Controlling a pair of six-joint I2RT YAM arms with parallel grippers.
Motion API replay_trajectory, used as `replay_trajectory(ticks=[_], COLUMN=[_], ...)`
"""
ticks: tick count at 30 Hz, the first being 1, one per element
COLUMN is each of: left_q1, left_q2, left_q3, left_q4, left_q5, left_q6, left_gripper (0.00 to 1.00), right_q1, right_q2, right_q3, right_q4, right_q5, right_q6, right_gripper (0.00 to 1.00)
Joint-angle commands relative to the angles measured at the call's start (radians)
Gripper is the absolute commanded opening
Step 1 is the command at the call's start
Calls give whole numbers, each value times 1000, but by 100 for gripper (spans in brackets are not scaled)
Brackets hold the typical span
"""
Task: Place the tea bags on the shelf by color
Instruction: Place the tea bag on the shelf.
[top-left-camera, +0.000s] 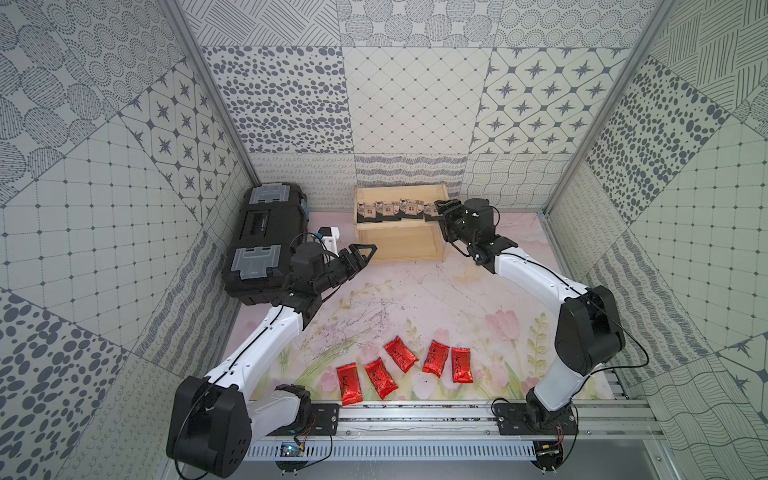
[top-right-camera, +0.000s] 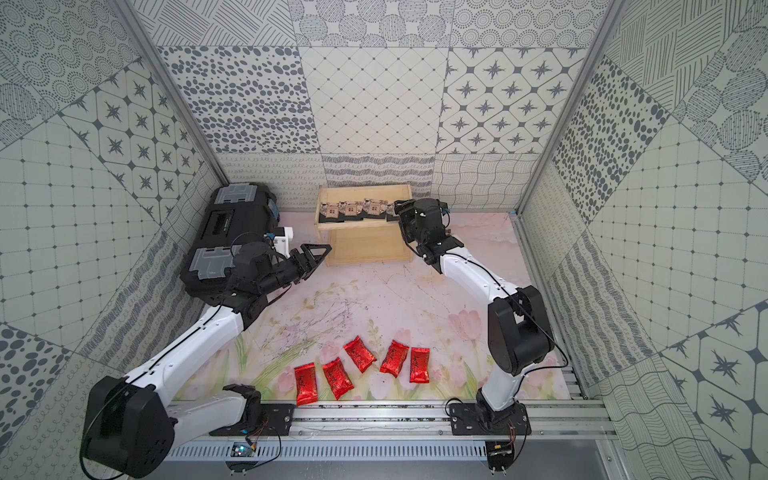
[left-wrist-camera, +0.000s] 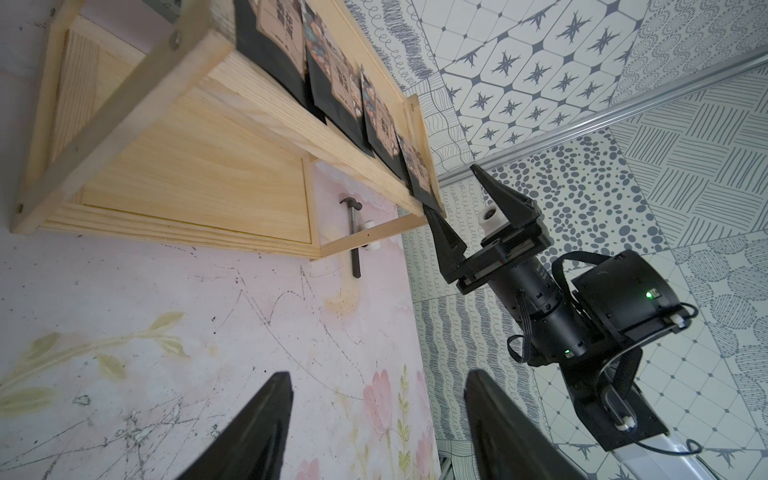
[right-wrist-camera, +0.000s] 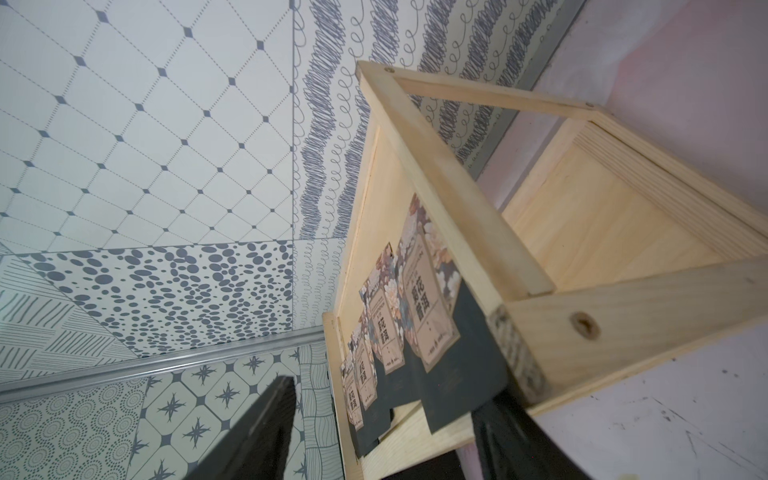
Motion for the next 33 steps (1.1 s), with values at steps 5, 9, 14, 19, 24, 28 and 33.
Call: replay_trajectory(ticks=[5, 9, 14, 19, 24, 28, 33], left_q1=[13, 18, 22, 24, 26, 29, 29], left_q2=[10, 9, 9, 10, 9, 4, 10], left_q3=[-1, 2, 3, 2, 0, 0, 36], left_q4=[71, 67, 68, 71, 75, 68, -46], left_q5=[18, 19, 19, 19, 17, 12, -2], left_q6=[-16, -14, -16, -20, -22, -21, 5], left_gripper=[71, 71, 71, 71, 71, 71, 70], right_q1=[-20, -31, -35, -38, -44, -41, -4], right_q2=[89, 111, 111, 110, 92, 71, -15], right_q3=[106, 156, 229, 312, 332, 334, 294], right_q4=[-180, -211, -327, -455, -464, -464, -406], right_q5=[-65, -75, -77, -95, -95, -98, -31], right_q6=[10, 7, 15, 23, 11, -15, -227], right_gripper=[72, 73, 77, 83, 85, 85, 85])
